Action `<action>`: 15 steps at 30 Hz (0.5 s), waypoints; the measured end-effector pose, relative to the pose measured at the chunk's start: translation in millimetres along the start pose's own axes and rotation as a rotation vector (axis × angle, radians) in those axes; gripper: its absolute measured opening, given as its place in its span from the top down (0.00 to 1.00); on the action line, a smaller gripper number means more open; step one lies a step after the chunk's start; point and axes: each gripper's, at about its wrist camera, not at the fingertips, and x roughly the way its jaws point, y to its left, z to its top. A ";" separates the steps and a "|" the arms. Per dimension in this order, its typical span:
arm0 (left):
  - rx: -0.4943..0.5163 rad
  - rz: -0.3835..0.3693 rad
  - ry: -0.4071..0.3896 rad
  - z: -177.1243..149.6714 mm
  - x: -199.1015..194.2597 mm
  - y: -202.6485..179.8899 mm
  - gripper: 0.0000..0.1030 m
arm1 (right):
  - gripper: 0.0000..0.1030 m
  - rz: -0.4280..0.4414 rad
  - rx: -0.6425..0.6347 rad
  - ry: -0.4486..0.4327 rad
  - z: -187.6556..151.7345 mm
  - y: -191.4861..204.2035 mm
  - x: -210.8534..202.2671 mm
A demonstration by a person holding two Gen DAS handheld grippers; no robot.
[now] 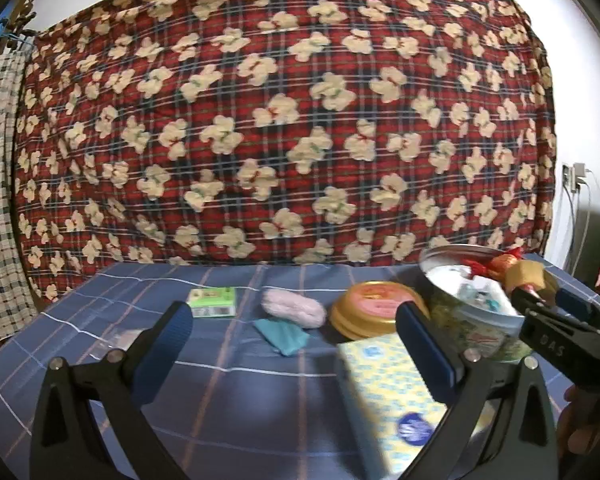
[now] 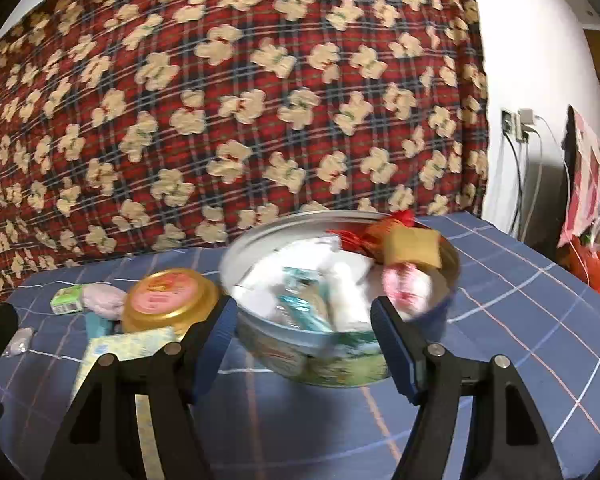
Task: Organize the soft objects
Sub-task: 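Move both open tools back toward the remaining items on the table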
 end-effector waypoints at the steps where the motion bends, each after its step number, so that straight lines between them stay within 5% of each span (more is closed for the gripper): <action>1: 0.001 0.007 0.001 1.0 1.3 4.1 0.00 | 0.31 0.004 -0.006 0.000 1.2 5.1 -0.1; 15: 0.008 0.127 0.055 5.9 31.8 73.5 0.00 | 0.31 0.107 -0.082 0.013 5.5 100.5 3.1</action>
